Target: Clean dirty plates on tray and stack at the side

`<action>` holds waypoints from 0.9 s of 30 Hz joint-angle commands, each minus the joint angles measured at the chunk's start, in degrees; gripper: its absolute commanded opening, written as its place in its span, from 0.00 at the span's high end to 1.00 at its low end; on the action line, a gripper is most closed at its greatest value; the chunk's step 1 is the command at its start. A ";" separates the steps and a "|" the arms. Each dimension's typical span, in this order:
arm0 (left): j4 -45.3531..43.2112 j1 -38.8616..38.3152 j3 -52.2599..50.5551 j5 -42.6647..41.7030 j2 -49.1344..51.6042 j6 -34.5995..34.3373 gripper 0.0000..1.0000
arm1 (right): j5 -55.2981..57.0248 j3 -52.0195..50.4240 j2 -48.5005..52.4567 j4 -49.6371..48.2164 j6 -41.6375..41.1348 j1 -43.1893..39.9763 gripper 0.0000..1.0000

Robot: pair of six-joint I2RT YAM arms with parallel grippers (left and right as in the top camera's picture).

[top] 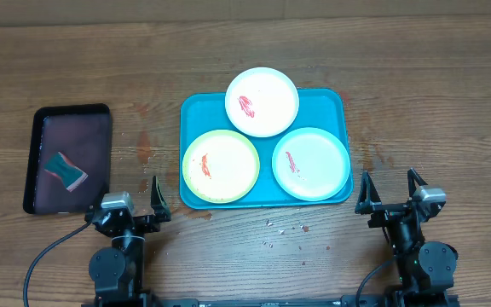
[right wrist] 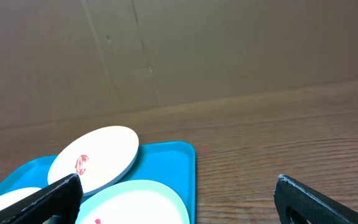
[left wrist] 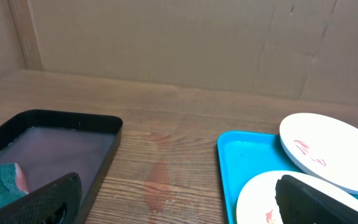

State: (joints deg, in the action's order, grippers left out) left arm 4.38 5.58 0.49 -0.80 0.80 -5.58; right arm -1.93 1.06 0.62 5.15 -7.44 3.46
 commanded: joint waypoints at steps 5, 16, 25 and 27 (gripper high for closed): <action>0.07 -0.39 -0.22 0.76 -0.55 -0.20 0.00 | 0.57 -0.59 -0.46 -0.37 0.22 0.28 0.00; 0.07 -0.42 -0.24 0.76 -0.55 -0.20 0.00 | 0.57 -0.59 -0.46 -0.37 0.22 0.28 0.00; 0.07 -0.39 -0.22 0.76 -0.55 -0.20 0.00 | 0.57 -0.59 -0.46 -0.37 0.22 0.28 0.00; -0.52 -0.39 -0.22 -0.55 -0.55 -2.05 0.00 | 0.57 -0.59 -0.46 -0.37 0.22 0.28 0.00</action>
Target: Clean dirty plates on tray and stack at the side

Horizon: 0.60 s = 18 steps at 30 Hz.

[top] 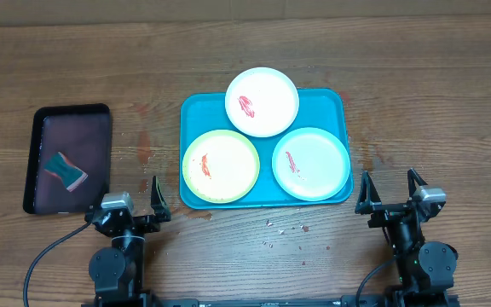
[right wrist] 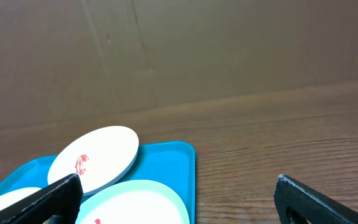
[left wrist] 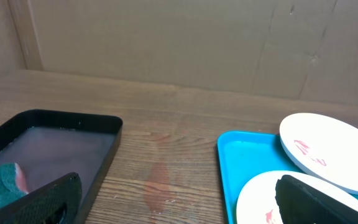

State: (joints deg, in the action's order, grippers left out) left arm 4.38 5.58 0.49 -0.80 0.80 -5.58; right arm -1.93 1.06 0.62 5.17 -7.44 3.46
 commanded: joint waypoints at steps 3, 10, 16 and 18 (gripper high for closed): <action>-2.23 -0.46 -0.22 -25.33 -0.55 -26.80 0.00 | 0.57 -0.59 -0.46 -0.39 0.22 0.28 0.00; -17.03 -0.35 -0.22 -41.38 -0.55 -58.29 0.00 | 0.57 -0.59 -0.46 -0.39 0.22 0.28 0.00; -21.29 -0.33 13.77 -30.75 0.83 -29.86 0.00 | 0.57 -0.59 -0.46 -0.39 0.22 0.28 0.00; -6.93 -0.35 22.91 -26.69 4.00 -19.89 0.00 | 0.57 -0.59 -0.46 -0.39 0.22 0.28 0.00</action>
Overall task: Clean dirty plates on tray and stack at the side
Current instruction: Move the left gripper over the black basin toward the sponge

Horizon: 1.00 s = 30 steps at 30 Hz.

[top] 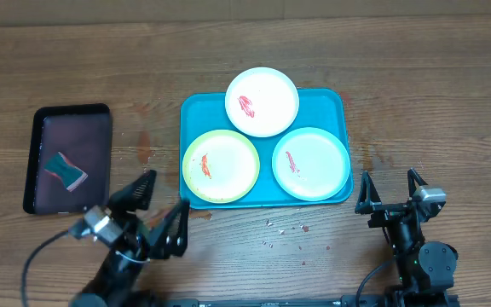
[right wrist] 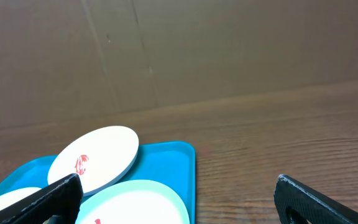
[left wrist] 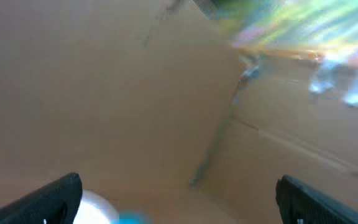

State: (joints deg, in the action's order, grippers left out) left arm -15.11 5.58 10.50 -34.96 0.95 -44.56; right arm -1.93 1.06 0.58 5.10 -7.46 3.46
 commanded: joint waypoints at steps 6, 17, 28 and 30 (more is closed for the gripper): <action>61.07 -0.35 51.19 28.65 32.87 35.56 0.00 | 0.57 -0.59 -0.42 -0.33 0.24 0.28 0.00; 80.70 7.58 81.09 42.84 73.61 20.74 0.00 | 0.57 -0.59 -0.42 -0.33 0.24 0.28 0.00; 82.82 20.65 80.65 42.42 95.34 13.66 0.00 | 0.57 -0.59 -0.42 -0.33 0.24 0.28 0.00; 82.75 23.34 80.61 42.36 99.78 13.64 0.00 | 0.57 -0.59 -0.42 -0.33 0.24 0.28 0.00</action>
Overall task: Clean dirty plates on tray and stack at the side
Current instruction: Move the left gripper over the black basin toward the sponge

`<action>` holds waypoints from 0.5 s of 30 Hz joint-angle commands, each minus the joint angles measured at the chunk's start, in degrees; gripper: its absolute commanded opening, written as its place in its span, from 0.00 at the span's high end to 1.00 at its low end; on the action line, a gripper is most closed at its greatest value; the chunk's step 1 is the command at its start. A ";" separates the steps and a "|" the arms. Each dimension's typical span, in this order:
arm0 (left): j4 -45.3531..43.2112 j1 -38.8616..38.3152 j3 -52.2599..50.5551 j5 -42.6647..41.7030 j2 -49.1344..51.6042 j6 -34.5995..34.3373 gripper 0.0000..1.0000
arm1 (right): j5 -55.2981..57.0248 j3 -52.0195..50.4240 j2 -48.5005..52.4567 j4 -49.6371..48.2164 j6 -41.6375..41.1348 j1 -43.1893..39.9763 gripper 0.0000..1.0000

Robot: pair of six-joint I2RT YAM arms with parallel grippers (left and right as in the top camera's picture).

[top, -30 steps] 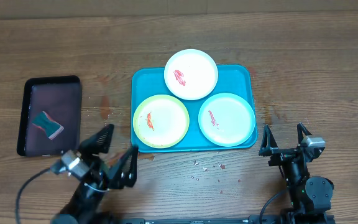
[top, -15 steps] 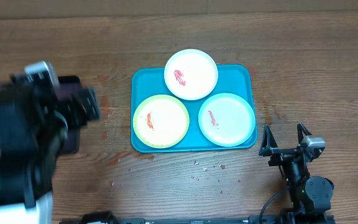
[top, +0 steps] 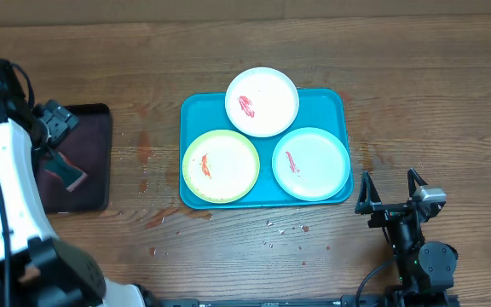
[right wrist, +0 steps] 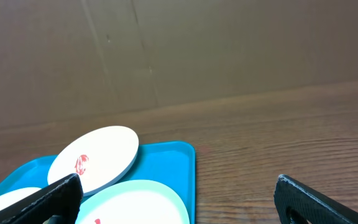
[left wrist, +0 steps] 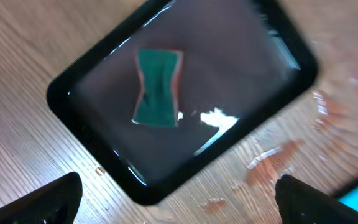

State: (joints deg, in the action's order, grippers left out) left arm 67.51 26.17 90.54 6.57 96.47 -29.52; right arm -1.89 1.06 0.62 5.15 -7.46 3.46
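Three plates with red smears lie on the blue tray (top: 335, 102): a white one (top: 262, 102) at the back, a green-rimmed one (top: 221, 165) front left, a mint one (top: 311, 163) front right. A green sponge (left wrist: 158, 96) lies in the black tray (left wrist: 272, 43) at the left. My left gripper (left wrist: 176, 205) hangs open high above that tray, looking down on the sponge, and shows from overhead (top: 54, 126). My right gripper (top: 390, 192) rests open at the table's front, right of the blue tray; its view has the white plate (right wrist: 95, 158) and the mint plate (right wrist: 135, 202).
Crumbs (top: 284, 227) lie scattered on the wood in front of the blue tray. Reddish stains (top: 146, 145) mark the table between the two trays. A cardboard wall (right wrist: 179, 50) closes the far side.
My left arm was lifted at the table's front with its camera on the cardboard wall; now it is high over the black tray, looking down at the sponge. The right arm has not moved.
Both grippers rested open at the table's front edge at the two oldest moments, with plates and sponge untouched. Then the left arm was raised and tilted up there. Now it hovers open above the black tray; the plates lie as before.
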 commanded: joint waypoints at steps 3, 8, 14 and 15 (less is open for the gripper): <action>1.16 5.53 0.57 -0.17 8.98 -1.31 0.00 | 0.52 -0.59 -0.46 -0.37 0.24 0.28 0.00; 1.27 8.41 0.57 -2.38 16.06 2.34 0.04 | 0.52 -0.59 -0.46 -0.37 0.24 0.28 0.00; -3.21 9.64 0.57 -9.73 21.00 11.28 0.06 | 0.52 -0.59 -0.46 -0.37 0.24 0.28 0.00; -4.72 9.51 0.57 -13.25 21.07 13.35 0.05 | 0.52 -0.59 -0.46 -0.37 0.24 0.28 0.00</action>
State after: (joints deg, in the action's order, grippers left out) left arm 64.75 35.70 90.52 1.26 116.73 -23.27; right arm -1.91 1.06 0.62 5.17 -7.46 3.46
